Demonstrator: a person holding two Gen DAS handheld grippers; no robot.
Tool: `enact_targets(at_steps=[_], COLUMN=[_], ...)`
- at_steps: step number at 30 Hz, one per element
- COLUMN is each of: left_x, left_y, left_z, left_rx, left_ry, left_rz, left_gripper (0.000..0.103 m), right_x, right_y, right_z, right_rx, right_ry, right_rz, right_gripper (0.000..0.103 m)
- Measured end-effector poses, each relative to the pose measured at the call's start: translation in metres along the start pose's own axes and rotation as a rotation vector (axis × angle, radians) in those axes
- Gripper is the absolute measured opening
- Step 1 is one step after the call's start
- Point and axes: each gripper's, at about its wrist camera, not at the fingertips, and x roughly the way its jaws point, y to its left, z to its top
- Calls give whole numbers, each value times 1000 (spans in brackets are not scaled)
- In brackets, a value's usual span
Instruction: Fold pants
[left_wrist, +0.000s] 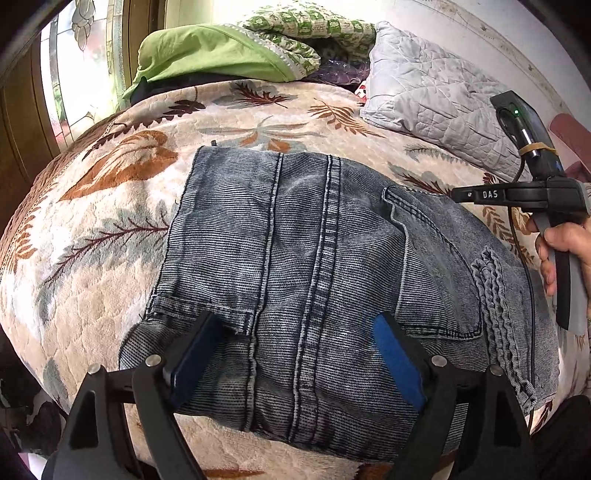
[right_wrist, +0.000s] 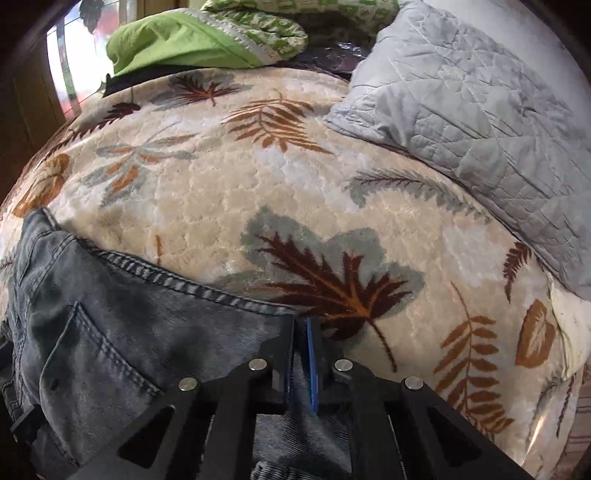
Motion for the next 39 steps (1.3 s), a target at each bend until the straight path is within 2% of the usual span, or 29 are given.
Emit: enact_targets(at_steps=[1, 3, 5, 9, 10, 12, 13, 14, 15, 16, 17, 20, 23, 24, 25, 27, 28, 30, 33, 35, 36, 38, 39], left_x=[0, 0, 0, 1, 1, 1, 1, 1, 1, 1, 0, 1, 1, 1, 0, -1, -3, -7, -23, -36, -42, -52, -55], left_y=[0, -1, -1, -3, -3, -3, -3, -2, -1, -1, -1, -2, -1, -1, -1, 2, 4, 11, 31, 43, 49, 62, 69], left_z=[0, -1, -1, 0, -1, -1, -1, -1, -1, -1, -1, 0, 0, -1, -1, -2, -2, 0, 1, 2, 2, 1, -1], left_rx=[-2, -2, -1, -3, -2, 5, 5, 3, 0, -1, -3, -14, -21, -20, -17, -19, -30, -81, -217, -279, -302, -363, -403], left_ry=[1, 2, 2, 3, 2, 1, 1, -2, -3, -2, -2, 0, -2, -4, -6, -11, -16, -29, -97, -161, -179, -195, -176], left_rz=[-4, -4, -1, 5, 7, 4, 2, -3, -6, -6, -4, 5, 2, -2, -5, -23, -36, -76, -156, -166, -161, -157, -174], left_gripper=[88, 89, 89, 91, 91, 91, 91, 91, 91, 91, 91, 91, 92, 92, 92, 92, 92, 92, 92, 92, 92, 92, 92], right_x=[-4, -15, -30, -31, -22, 8, 17, 14, 4, -7, -17, -34, -21, -8, 5, 6, -4, -29, -69, -92, -100, -110, -112], right_y=[-9, -24, -27, -8, -2, -4, -13, -21, -24, -24, -24, -25, -17, -22, -30, -47, -48, -41, -43, -41, -39, -32, -26], right_z=[0, -1, -4, -15, -19, -23, -24, -26, -26, -26, -26, -31, -37, -40, -42, -46, -48, -53, -71, -90, -100, -123, -135], right_rx=[44, 125, 154, 161, 151, 155, 207, 263, 278, 249, 228, 236, 190, 197, 224, 332, 339, 275, 288, 298, 296, 288, 278], right_ry=[-3, 0, -20, 43, 80, 136, 132, 105, 57, 17, 1, 13, 77, 97, 120, 71, 31, -37, -116, -155, -160, -142, -130], right_rz=[23, 117, 170, 410, 417, 281, 294, 316, 267, 175, 131, 280, 288, 248, 173, 195, 183, 146, 205, 243, 262, 311, 339], right_gripper=[13, 13, 13, 14, 14, 14, 14, 14, 14, 15, 15, 19, 50, 57, 57, 57, 57, 57, 57, 61, 66, 66, 66])
